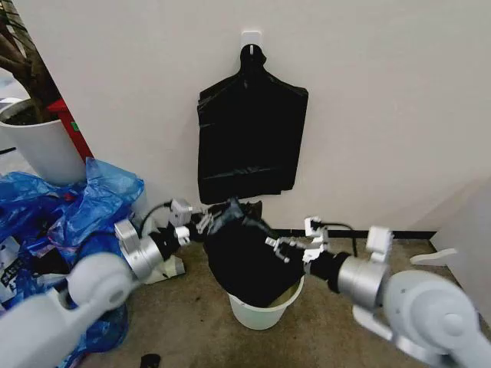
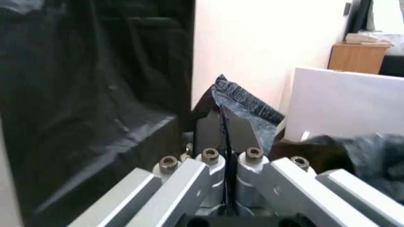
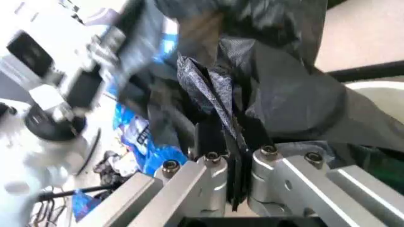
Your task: Place the garbage bag over the trash bin.
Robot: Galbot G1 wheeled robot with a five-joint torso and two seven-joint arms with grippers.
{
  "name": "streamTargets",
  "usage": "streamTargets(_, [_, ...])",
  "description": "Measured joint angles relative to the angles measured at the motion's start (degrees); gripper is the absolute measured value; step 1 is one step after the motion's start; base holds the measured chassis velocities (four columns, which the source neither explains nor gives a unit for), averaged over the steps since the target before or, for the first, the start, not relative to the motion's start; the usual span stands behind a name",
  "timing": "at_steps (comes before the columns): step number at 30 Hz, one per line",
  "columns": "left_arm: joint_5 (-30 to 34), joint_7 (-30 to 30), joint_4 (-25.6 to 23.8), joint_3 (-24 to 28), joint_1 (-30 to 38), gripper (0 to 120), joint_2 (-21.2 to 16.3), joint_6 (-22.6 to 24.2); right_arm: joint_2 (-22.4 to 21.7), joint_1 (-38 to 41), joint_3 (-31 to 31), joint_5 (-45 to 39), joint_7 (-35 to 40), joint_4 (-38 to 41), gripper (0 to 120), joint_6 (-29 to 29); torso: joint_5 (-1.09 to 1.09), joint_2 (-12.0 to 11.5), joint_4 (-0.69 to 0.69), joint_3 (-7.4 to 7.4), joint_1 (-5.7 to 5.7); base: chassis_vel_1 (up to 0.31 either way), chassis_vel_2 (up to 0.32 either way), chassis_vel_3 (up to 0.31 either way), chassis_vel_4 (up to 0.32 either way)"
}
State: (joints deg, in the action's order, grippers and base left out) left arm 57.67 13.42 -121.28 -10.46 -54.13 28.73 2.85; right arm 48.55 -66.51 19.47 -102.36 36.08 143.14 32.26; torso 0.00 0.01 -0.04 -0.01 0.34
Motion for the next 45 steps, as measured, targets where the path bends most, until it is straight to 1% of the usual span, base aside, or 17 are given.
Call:
streamTargets(2, [-0.3, 0.4, 1.6, 0.2, 0.0, 0, 0.2, -0.1, 1.7, -1.5, -0.6, 0.6, 0.2, -1.5, 0, 0.6, -0.01, 0.0, 0.01, 0.0, 0.0, 0.0, 0.0, 0.0, 0.0])
streamTargets(4, [-1.9, 0.4, 3.7, 0.6, -2.4, 0, 2.4, -0.2, 6.0, -3.6, -1.9, -0.5, 2.8, -4.1, 0, 0.7, 0.0, 0.0, 0.02, 0.01, 0.0, 0.0, 0.0, 0.0, 0.0])
streamTargets(5, [-1.9, 0.4, 3.7, 0.6, -2.4, 0, 2.4, -0.2, 6.0, -3.6, -1.9, -0.5, 2.8, -4.1, 0, 0.7, 0.0, 0.0, 0.02, 0.01, 0.0, 0.0, 0.0, 0.0, 0.0])
streamTargets(9, [-7.0, 0.7, 7.2, 3.2, -5.6, 0, 6.9, -1.0, 9.4, -5.7, -2.6, -2.6, 4.5, -7.0, 0, 0.2, -0.02, 0.0, 0.04, 0.01, 0.0, 0.0, 0.0, 0.0, 0.0])
streamTargets(11, [-7.8, 0.6, 7.9, 4.1, -5.8, 0, 8.0, -1.1, 9.8, -6.0, -2.6, -3.2, 4.8, -7.7, 0, 0.1, -0.03, 0.0, 0.03, 0.01, 0.0, 0.0, 0.0, 0.0, 0.0])
streamTargets(15, [-9.7, -0.2, 10.0, 8.6, -5.0, 0, 11.5, -1.3, 10.6, -7.1, -2.3, -3.3, 4.7, -10.7, 0, 0.1, -0.02, 0.0, 0.02, 0.01, 0.0, 0.0, 0.0, 0.0, 0.0])
streamTargets(16, [-9.8, -0.8, 10.5, 10.0, -4.3, 0, 12.2, -1.4, 10.7, -7.3, -2.2, -2.1, 3.9, -11.9, 0, 0.2, -0.01, 0.0, 0.02, 0.01, 0.0, 0.0, 0.0, 0.0, 0.0])
streamTargets(19, [-10.2, -1.3, 11.3, 11.5, -3.6, 0, 13.0, -1.5, 10.8, -7.8, -2.0, 0.3, 2.4, -13.7, 0, 0.3, 0.01, 0.0, 0.01, 0.01, 0.0, 0.0, 0.0, 0.0, 0.0])
streamTargets(22, [-11.1, -2.6, 12.1, 12.6, -3.8, 0, 14.3, -2.1, 10.7, -9.4, -1.2, 6.5, -0.1, -15.9, 0, -0.1, 0.02, 0.0, 0.01, 0.01, 0.0, 0.0, 0.0, 0.0, 0.0])
streamTargets(26, [-11.7, -4.1, 10.6, 9.9, -6.8, 0, 14.8, -2.5, 10.3, -11.7, 0.6, 9.1, -0.8, -13.7, 0, -0.8, 0.0, 0.0, 0.0, 0.01, 0.0, 0.0, 0.0, 0.0, 0.0])
streamTargets(29, [-13.0, -6.2, 7.5, 5.5, -12.9, 0, 15.0, -3.2, 9.9, -14.2, 2.3, 11.5, 0.4, -8.9, 0, -2.0, -0.01, 0.0, 0.03, 0.0, 0.0, 0.0, 0.0, 0.0, 0.0])
streamTargets(32, [-14.4, -7.8, 4.1, 4.3, -17.6, 0, 14.9, -3.4, 9.8, -15.1, 1.9, 12.6, 6.3, -4.6, 0, -4.2, -0.01, 0.0, 0.03, 0.0, 0.0, 0.0, 0.0, 0.0, 0.0])
streamTargets(33, [-14.4, -7.8, 4.1, 4.3, -17.6, 0, 14.9, -3.4, 9.8, -15.1, 1.9, 12.6, 6.3, -4.6, 0, -4.2, -0.01, 0.0, 0.03, 0.0, 0.0, 0.0, 0.0, 0.0, 0.0])
streamTargets(38, [-14.5, -12.4, -3.3, 3.3, -22.8, 0, 14.4, -3.2, 9.9, -14.9, 1.1, 9.6, 19.0, 0.0, 0, -5.7, -0.01, 0.0, 0.02, 0.0, 0.0, 0.0, 0.0, 0.0, 0.0])
streamTargets(40, [-14.5, -13.2, -4.2, 3.2, -23.4, 0, 14.4, -3.0, 9.9, -15.1, 1.1, 9.2, 20.5, 0.2, 0, -5.7, 0.0, 0.0, 0.02, 0.0, 0.0, 0.0, 0.0, 0.0, 0.0])
streamTargets(43, [-14.8, -16.3, -6.8, 2.6, -27.0, 0, 15.1, -2.5, 9.9, -16.5, 1.1, 9.0, 24.2, 0.3, 0, -6.2, 0.0, 0.0, 0.02, 0.0, -0.01, 0.0, 0.0, 0.0, 0.0])
streamTargets(45, [-15.1, -18.0, -7.0, 2.4, -28.1, 0, 15.3, -2.2, 10.0, -17.3, 1.1, 9.1, 25.5, 0.3, 0, -6.4, 0.0, 0.0, 0.03, 0.0, -0.01, 0.0, 0.0, 0.0, 0.0])
